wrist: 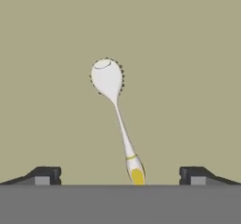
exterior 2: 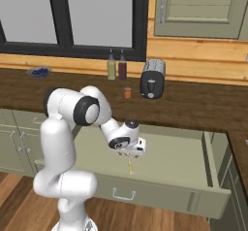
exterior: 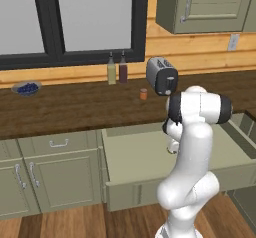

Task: Pick the dish brush from the drawer and place it on the counter.

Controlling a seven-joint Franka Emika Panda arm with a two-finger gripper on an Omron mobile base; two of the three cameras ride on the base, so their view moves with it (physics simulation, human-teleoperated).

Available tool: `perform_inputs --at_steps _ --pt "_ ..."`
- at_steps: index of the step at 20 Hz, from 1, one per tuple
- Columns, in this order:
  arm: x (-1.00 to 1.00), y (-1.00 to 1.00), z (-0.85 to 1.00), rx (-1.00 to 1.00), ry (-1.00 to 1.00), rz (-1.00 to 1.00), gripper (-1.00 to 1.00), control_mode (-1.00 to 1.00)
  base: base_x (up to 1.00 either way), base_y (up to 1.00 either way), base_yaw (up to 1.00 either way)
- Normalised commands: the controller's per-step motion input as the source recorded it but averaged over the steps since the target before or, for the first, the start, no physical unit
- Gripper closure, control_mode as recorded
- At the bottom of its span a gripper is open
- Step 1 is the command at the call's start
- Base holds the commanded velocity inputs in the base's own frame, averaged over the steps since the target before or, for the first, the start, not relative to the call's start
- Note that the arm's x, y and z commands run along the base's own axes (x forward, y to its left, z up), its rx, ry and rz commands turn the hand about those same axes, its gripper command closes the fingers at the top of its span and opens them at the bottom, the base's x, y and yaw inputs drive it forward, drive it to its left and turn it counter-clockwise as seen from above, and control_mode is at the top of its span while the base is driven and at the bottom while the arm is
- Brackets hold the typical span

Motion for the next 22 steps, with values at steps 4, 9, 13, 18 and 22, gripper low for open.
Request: perform_inputs --at_steps 4,9,13,18,22 --pt "0.05 -0.20 -0.49 0.00 0.16 0.11 -1.00 -1.00 0.00 0.00 0.00" --pt "0.07 0.00 -0.49 0.00 0.06 0.09 -1.00 -1.00 0.00 0.00 0.00" --pt "0.16 0.00 -0.50 0.00 0.00 0.09 -1.00 -1.00 0.00 0.00 0.00" --pt "0.05 0.01 -0.58 0.00 0.02 0.10 1.00 -1.00 0.00 0.00 0.00" --pt "-0.14 0.00 -0.28 0.00 0.05 0.12 1.00 -1.00 0.00 0.00 0.00"
